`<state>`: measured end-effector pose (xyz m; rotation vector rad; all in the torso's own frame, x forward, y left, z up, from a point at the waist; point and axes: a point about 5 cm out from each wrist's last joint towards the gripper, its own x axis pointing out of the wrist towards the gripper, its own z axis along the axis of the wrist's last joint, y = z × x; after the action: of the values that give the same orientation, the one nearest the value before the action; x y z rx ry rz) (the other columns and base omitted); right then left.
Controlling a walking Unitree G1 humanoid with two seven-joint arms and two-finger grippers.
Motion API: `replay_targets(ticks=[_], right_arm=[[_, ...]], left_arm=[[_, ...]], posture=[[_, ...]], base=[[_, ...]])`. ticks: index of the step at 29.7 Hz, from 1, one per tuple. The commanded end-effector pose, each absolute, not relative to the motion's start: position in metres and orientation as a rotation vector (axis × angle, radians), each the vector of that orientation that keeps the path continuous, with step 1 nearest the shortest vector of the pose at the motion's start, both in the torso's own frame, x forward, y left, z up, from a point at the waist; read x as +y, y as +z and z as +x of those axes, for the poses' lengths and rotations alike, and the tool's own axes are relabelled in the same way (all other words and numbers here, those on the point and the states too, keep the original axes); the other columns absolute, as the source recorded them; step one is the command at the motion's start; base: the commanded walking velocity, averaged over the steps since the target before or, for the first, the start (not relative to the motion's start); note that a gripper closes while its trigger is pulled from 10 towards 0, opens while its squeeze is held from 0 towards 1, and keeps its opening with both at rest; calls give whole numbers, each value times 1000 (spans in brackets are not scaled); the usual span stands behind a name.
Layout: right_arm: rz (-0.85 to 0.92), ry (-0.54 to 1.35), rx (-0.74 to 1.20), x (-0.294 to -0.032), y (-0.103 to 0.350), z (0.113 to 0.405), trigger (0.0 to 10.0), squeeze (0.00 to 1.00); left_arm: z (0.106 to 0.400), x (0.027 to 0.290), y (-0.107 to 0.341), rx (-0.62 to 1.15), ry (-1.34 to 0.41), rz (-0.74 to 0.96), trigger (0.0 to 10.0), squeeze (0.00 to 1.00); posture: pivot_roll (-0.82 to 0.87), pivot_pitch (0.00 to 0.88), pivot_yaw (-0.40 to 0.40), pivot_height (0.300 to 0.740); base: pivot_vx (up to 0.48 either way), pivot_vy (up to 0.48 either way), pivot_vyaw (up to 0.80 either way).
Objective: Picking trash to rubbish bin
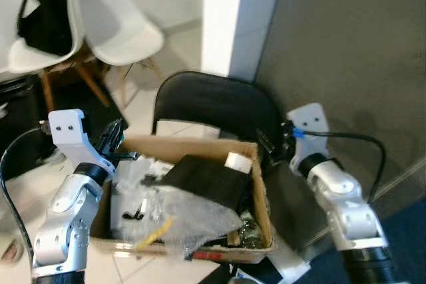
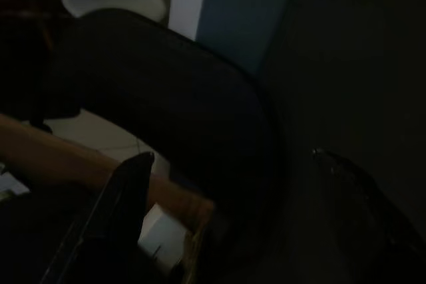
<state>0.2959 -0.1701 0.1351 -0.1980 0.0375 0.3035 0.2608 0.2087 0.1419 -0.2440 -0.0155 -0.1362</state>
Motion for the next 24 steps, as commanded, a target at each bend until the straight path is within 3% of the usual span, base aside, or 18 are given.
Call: replay_targets(ticks=[1,10,11,24], right_arm=[[-195,316,41,-168,133,295,10000,0],[-193,317,42,-169,134,295,10000,0],[-192,317,42,-169,134,295,10000,0],[-190,319,41,-169,134,295,10000,0]], left_arm=[[259,210,136,21,-135,-255,10000,0],[258,206,135,35,-180,-271,10000,0],[257,205,136,29,-192,-280,10000,1000],[257,204,136,30,-202,-274,10000,1000]], posture=[[-125,0,3,740],[-128,0,1,740],[-128,0,1,740],[-127,0,-2,740]], base=[[0,0,0],[0,0,0],[0,0,0],[0,0,0]])
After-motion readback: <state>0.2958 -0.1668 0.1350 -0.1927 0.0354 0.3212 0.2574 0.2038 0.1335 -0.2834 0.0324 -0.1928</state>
